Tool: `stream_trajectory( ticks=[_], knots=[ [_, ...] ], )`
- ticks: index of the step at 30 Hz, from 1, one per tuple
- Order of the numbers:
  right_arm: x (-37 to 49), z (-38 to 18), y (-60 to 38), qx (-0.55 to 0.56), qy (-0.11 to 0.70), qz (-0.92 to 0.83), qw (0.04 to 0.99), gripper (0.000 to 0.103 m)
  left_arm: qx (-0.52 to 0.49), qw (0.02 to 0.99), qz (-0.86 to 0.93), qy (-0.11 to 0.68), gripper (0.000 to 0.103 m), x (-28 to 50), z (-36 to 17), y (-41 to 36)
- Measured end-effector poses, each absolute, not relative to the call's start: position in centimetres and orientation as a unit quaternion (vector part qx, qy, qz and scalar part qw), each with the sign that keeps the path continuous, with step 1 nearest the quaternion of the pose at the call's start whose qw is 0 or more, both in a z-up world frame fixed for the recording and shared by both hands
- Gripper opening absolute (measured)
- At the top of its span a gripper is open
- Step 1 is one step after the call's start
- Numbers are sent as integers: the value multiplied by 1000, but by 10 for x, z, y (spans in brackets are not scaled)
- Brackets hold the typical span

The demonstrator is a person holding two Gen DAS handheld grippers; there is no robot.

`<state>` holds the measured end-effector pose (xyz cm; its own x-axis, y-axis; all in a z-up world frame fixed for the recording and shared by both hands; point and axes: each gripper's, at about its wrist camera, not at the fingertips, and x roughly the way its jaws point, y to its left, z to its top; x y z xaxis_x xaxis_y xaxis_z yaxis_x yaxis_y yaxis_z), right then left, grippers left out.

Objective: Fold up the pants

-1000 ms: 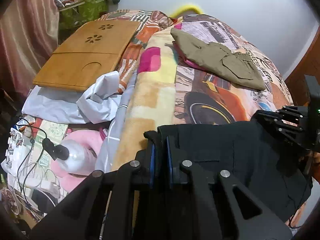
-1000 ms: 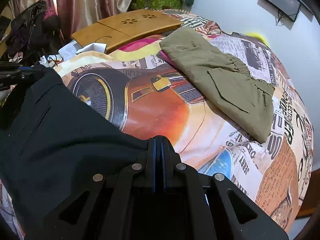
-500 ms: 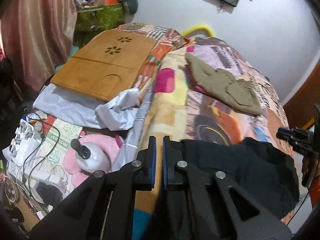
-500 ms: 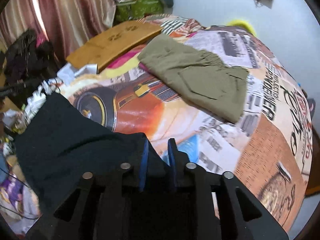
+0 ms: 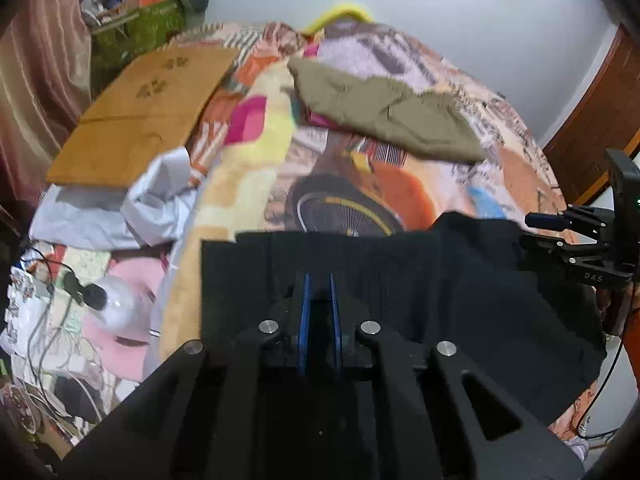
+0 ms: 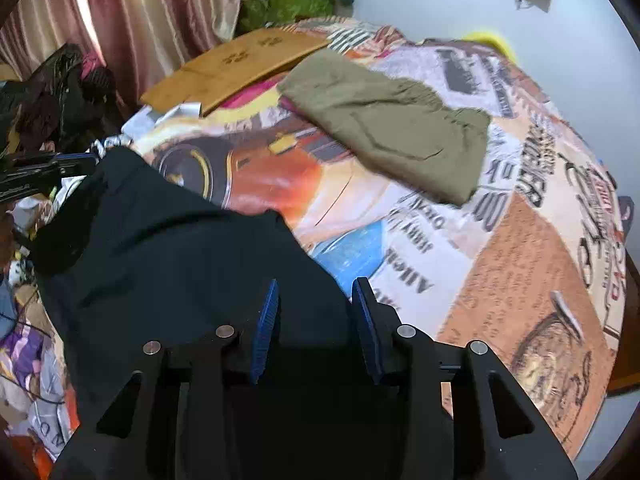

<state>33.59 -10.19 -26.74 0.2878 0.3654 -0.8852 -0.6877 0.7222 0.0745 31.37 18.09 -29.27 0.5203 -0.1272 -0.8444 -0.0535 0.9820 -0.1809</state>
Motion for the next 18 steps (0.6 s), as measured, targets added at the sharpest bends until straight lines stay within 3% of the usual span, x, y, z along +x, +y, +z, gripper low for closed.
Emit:
stream_trajectory(
  ticks=[5, 6, 7, 8, 18],
  knots=[
    [343, -286, -93, -165, 511, 340, 772, 37, -88, 863, -8, 498, 8, 319, -311, 182],
    [342, -287, -93, -164, 509, 341, 774, 33, -85, 863, -5, 497, 8, 319, -311, 183],
    [340, -286, -92, -162, 505, 342, 776, 16, -81, 864, -3, 496, 8, 319, -312, 182],
    [339, -285, -92, -162, 503, 343, 777, 9, -77, 865, -1, 495, 8, 319, -313, 181],
    [323, -283, -93, -194, 479, 334, 788, 4, -54, 862, 0, 503, 4, 325, -321, 185]
  ],
)
